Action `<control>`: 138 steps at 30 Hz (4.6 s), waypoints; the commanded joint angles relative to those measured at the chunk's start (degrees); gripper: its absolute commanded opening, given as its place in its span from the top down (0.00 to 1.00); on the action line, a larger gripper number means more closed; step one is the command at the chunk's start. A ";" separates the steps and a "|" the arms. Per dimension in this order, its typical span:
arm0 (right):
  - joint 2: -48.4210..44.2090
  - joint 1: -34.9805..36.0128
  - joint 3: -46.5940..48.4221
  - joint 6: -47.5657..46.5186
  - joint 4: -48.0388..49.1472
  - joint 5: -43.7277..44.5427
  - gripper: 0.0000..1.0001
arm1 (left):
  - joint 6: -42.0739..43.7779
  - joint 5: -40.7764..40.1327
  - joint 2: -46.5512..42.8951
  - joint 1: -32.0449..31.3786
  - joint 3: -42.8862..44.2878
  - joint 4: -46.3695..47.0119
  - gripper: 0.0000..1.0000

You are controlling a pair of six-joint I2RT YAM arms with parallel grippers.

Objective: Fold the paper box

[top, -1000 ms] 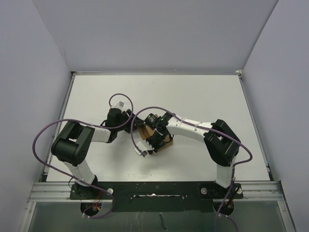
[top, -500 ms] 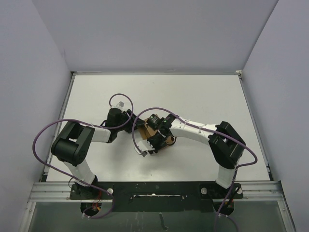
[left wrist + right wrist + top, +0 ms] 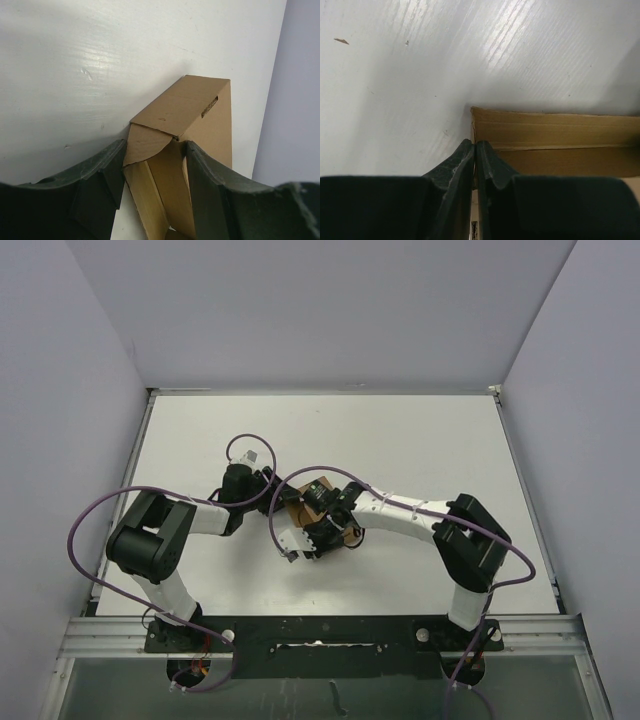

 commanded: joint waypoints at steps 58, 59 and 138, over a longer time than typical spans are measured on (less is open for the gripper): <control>-12.42 -9.21 0.86 4.40 -1.94 -14.16 0.48 | -0.25 -0.82 0.25 -1.13 0.51 -5.30 0.49; -12.92 -11.53 0.80 5.79 -1.36 -16.01 0.48 | -0.33 -0.82 0.11 -1.14 0.51 -5.36 0.49; 9.87 -33.39 2.69 48.52 13.28 -34.06 0.63 | -2.26 -5.10 -10.94 -3.92 1.06 -12.11 0.03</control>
